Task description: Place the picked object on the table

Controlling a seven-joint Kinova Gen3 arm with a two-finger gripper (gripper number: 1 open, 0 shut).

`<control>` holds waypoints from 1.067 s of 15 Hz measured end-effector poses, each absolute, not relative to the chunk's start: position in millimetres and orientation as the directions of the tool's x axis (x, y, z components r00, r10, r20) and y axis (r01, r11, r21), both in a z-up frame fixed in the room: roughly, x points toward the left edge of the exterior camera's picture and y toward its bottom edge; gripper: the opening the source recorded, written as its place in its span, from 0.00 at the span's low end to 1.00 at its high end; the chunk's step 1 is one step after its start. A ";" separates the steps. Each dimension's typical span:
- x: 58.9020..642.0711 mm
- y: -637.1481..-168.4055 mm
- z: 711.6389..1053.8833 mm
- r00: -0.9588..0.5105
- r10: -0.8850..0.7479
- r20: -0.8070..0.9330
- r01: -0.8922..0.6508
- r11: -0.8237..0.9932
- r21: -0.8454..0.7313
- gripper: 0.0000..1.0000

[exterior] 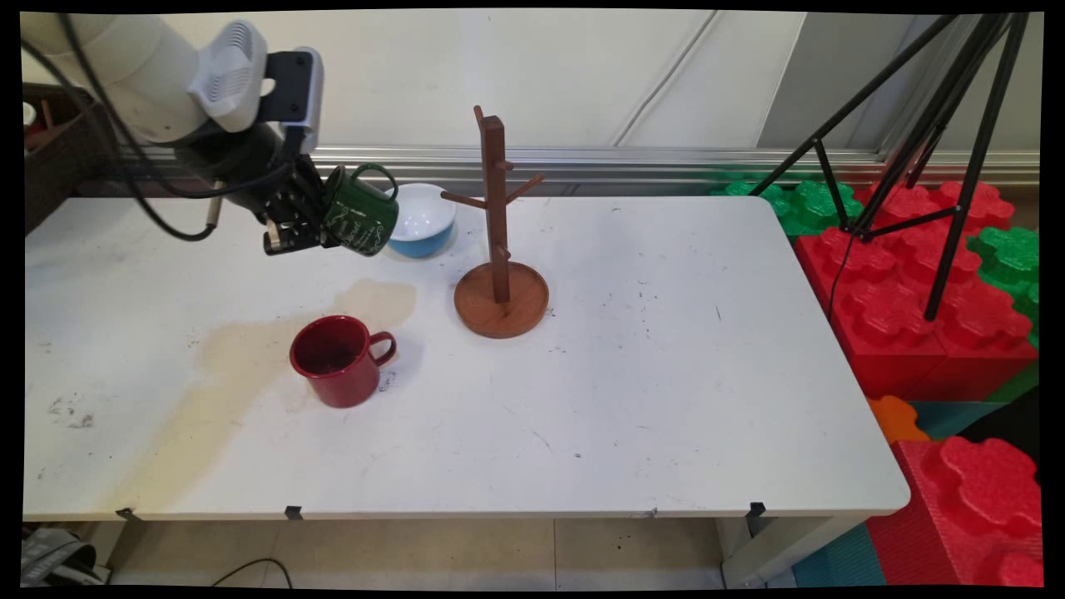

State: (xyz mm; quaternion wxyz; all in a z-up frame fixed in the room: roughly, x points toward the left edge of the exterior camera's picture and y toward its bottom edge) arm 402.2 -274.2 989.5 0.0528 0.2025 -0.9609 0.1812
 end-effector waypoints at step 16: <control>375.3 -345.3 901.1 -0.907 -0.415 -0.075 -0.369 0.867 -0.334 0.00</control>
